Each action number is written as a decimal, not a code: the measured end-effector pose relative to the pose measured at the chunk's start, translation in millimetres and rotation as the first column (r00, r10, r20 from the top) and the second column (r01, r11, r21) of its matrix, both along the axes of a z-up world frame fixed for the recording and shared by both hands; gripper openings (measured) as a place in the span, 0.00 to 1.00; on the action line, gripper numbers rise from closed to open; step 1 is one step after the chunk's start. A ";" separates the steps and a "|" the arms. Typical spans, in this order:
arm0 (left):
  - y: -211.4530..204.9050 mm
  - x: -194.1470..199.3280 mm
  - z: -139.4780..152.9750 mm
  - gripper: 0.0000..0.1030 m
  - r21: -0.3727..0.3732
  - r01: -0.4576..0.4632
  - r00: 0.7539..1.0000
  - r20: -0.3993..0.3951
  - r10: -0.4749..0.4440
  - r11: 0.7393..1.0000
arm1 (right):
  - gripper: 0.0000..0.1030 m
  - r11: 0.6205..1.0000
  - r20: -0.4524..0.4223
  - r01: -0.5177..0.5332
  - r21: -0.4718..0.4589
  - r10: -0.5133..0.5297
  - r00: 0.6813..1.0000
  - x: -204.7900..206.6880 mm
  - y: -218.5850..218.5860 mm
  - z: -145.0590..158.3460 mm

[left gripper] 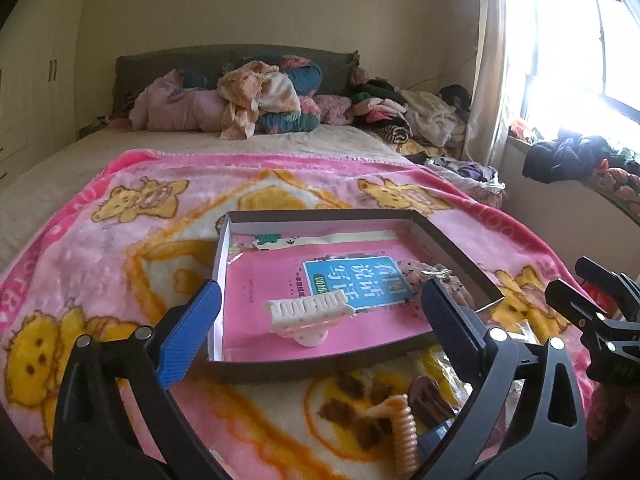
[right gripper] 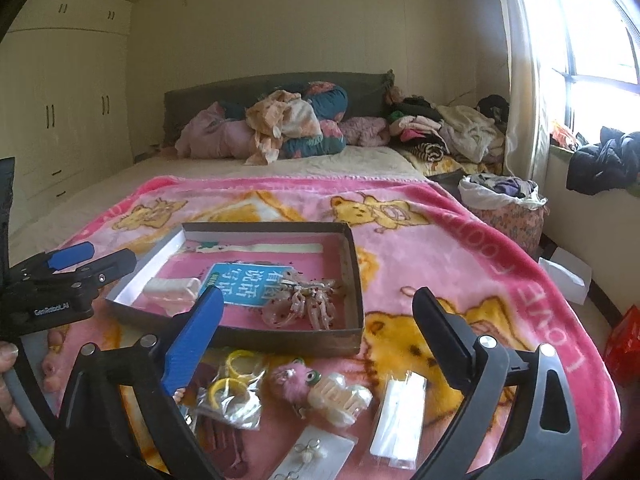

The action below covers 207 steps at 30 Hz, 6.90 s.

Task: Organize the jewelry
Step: 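Withdraw both tools from the tray toward the remaining items, then grasp the blue packet with the left tool while the right tool grasps a clear plastic bag, then carry the blue packet and clear bag into the tray and release both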

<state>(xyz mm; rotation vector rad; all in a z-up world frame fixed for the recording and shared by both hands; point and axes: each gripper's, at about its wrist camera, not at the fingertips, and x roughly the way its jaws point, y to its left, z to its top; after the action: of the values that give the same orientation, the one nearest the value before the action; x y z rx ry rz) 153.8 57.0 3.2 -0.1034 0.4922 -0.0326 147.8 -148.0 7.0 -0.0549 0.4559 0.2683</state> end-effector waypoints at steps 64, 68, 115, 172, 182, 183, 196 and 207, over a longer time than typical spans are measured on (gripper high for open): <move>-89.8 -46.3 -81.1 0.41 0.035 0.365 0.895 -0.289 -0.340 0.930 | 0.74 0.996 -0.308 -0.012 0.093 0.040 0.951 -52.2 -46.9 -85.7; -87.9 -41.9 -83.7 0.36 0.032 0.352 0.897 -0.297 -0.327 0.935 | 0.71 0.994 -0.341 -0.027 0.107 0.062 0.938 -42.7 -42.3 -92.0; -72.8 -30.5 -51.2 0.16 -0.048 0.315 0.925 -0.208 -0.318 0.948 | 0.17 0.980 -0.248 -0.029 0.196 0.078 0.966 -53.4 -59.5 -57.9; -65.6 98.1 -49.3 0.17 -0.078 0.247 0.939 -0.225 -0.259 0.966 | 0.17 0.991 -0.290 -0.133 -0.009 0.125 0.949 110.3 -0.3 -34.7; -65.8 105.3 -59.5 0.17 -0.068 0.236 0.935 -0.255 -0.246 0.969 | 0.17 0.992 -0.329 -0.129 -0.012 0.118 0.937 127.3 1.0 -52.4; -66.3 105.7 -60.1 0.17 -0.067 0.236 0.935 -0.255 -0.245 0.969 | 0.17 0.991 -0.330 -0.130 -0.010 0.120 0.936 128.1 1.0 -53.0; -65.5 106.9 -66.7 0.17 -0.068 0.230 0.933 -0.269 -0.240 0.971 | 0.26 0.993 -0.332 -0.115 0.003 0.110 0.937 132.5 -3.7 -59.8; -59.9 103.4 -65.8 0.24 -0.054 0.209 0.942 -0.258 -0.216 0.976 | 0.45 0.994 -0.258 -0.113 0.013 0.112 0.960 113.4 -7.0 -47.7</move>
<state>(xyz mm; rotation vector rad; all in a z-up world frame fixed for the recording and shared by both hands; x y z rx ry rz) 257.2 -3.0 -62.5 -0.0797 0.7674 -0.2402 261.2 -154.9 -40.7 -0.0475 0.7139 0.3894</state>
